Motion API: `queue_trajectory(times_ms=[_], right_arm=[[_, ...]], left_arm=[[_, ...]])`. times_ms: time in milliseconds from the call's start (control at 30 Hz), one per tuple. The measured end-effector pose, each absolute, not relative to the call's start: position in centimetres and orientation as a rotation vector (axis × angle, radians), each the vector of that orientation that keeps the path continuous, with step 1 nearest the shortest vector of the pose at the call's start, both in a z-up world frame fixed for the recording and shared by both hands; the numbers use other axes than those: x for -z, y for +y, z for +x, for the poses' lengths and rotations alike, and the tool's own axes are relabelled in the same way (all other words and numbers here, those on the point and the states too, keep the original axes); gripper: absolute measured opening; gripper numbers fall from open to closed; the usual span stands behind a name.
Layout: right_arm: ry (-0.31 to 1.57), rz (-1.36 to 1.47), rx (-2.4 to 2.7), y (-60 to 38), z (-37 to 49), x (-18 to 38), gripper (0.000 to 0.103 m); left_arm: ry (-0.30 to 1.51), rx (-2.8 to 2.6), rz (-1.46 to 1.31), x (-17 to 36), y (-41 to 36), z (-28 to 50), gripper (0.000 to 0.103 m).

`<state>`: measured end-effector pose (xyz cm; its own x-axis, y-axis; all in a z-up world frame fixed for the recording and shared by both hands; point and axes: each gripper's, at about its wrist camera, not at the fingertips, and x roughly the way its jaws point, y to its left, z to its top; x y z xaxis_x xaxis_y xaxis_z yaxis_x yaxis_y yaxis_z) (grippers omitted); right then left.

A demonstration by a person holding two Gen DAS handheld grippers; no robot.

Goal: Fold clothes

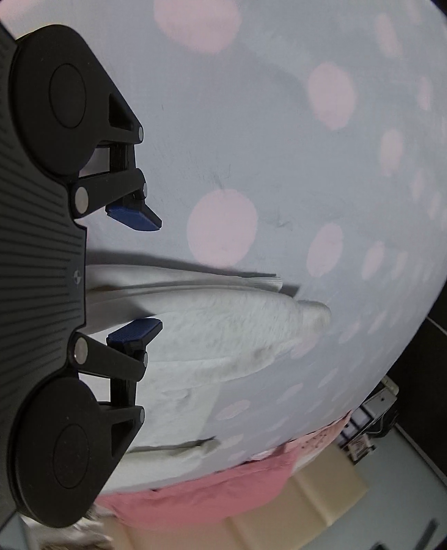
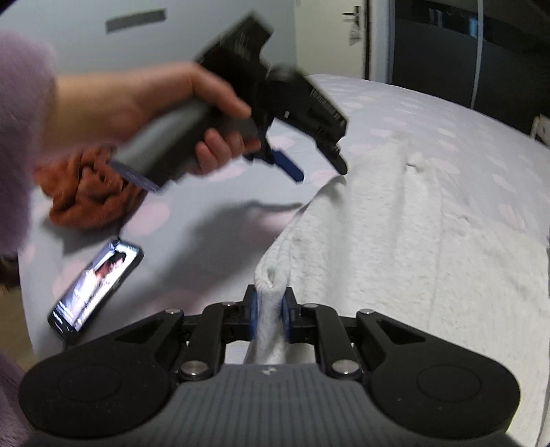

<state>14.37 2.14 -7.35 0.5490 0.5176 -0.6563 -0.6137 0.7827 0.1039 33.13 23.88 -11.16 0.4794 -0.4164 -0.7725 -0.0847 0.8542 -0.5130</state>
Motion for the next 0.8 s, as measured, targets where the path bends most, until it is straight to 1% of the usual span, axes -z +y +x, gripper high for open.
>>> queue_trajectory(times_ms=[167, 233, 267, 300, 367, 433, 533, 667, 800], right_arm=[[0.737, -0.071, -0.694, 0.7, 15.0, 7.5, 0.016], [0.735, -0.052, -0.7, 0.2, 14.9, 7.2, 0.016], [0.729, -0.044, -0.702, -0.2, 14.8, 7.0, 0.016], [0.721, -0.038, -0.702, -0.7, 14.7, 6.7, 0.016], [0.708, -0.017, -0.694, -1.6, 14.6, 6.2, 0.016], [0.704, 0.03, -0.685, -2.6, 14.8, 5.9, 0.016], [0.707, 0.128, -0.663, -4.4, 14.9, 5.6, 0.016], [0.7, 0.246, -0.608, -7.1, 14.3, 5.4, 0.016], [0.72, 0.372, -0.53, -10.7, 13.5, 5.4, 0.016]], left_arm=[[1.073, 0.209, -0.624, 13.5, 23.6, 35.6, 0.053], [1.057, 0.219, -0.634, 13.9, 23.7, 36.1, 0.045], [1.052, 0.228, -0.645, 13.9, 23.7, 36.3, 0.035], [1.049, 0.243, -0.66, 13.9, 23.7, 36.5, 0.022], [1.028, 0.26, -0.646, 13.1, 23.3, 36.7, 0.012], [0.997, 0.274, -0.579, 11.6, 22.2, 36.7, 0.009], [0.981, 0.256, -0.464, 9.1, 19.8, 36.7, 0.008], [0.957, 0.236, -0.287, 5.9, 14.7, 36.5, 0.008], [0.953, 0.275, -0.178, 3.8, 8.8, 36.5, 0.008]])
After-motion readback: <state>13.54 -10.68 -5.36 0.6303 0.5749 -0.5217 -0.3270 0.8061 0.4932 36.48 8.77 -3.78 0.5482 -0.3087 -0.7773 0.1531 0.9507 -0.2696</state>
